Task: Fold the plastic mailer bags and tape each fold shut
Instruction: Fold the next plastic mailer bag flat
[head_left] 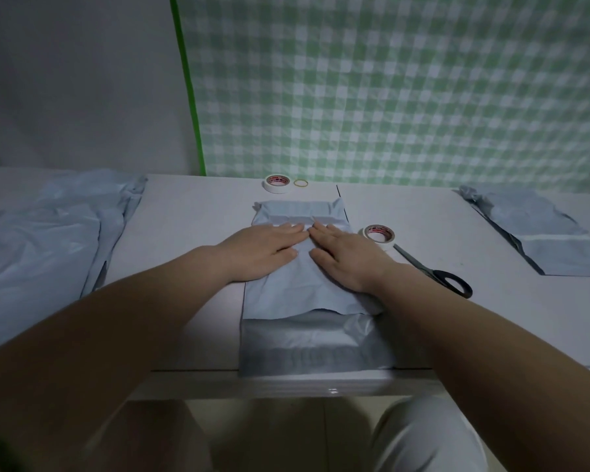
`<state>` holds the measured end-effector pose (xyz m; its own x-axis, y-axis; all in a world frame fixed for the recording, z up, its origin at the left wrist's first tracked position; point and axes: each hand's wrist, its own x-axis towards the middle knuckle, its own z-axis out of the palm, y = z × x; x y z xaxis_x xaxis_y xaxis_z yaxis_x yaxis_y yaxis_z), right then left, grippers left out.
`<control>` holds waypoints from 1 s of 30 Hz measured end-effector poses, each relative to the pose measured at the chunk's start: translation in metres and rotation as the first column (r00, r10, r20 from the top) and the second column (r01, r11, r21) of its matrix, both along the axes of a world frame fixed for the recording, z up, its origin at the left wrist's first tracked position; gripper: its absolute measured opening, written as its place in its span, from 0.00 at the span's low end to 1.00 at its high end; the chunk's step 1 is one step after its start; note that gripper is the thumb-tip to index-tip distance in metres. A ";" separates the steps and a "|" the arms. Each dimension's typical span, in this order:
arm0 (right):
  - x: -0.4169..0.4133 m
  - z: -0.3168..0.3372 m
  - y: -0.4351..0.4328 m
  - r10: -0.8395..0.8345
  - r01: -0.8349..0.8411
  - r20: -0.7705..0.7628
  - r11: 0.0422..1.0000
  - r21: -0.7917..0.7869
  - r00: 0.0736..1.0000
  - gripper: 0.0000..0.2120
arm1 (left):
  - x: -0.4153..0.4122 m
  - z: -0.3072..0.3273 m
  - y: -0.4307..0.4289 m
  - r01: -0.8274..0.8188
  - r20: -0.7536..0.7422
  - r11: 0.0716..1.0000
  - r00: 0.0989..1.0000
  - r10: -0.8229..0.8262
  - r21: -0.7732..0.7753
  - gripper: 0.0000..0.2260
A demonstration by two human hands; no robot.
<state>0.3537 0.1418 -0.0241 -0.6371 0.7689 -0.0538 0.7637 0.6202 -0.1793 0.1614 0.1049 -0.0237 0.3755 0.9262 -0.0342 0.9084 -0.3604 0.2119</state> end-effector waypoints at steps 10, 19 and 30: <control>0.017 0.012 -0.016 -0.029 0.029 0.028 1.000 0.006 0.999 0.22 | -0.009 -0.002 -0.011 0.049 -0.029 0.992 0.998 -0.053 -0.116 0.20; 0.035 0.004 -0.047 0.148 -0.147 -0.042 0.989 0.025 0.988 0.22 | -0.006 -0.001 -0.052 0.205 -0.110 0.971 0.970 -0.219 -0.127 0.21; 0.070 0.005 -0.082 0.194 -0.191 -0.071 0.980 0.054 0.978 0.25 | -0.008 0.000 -0.099 0.284 -0.122 0.950 0.946 -0.300 -0.129 0.24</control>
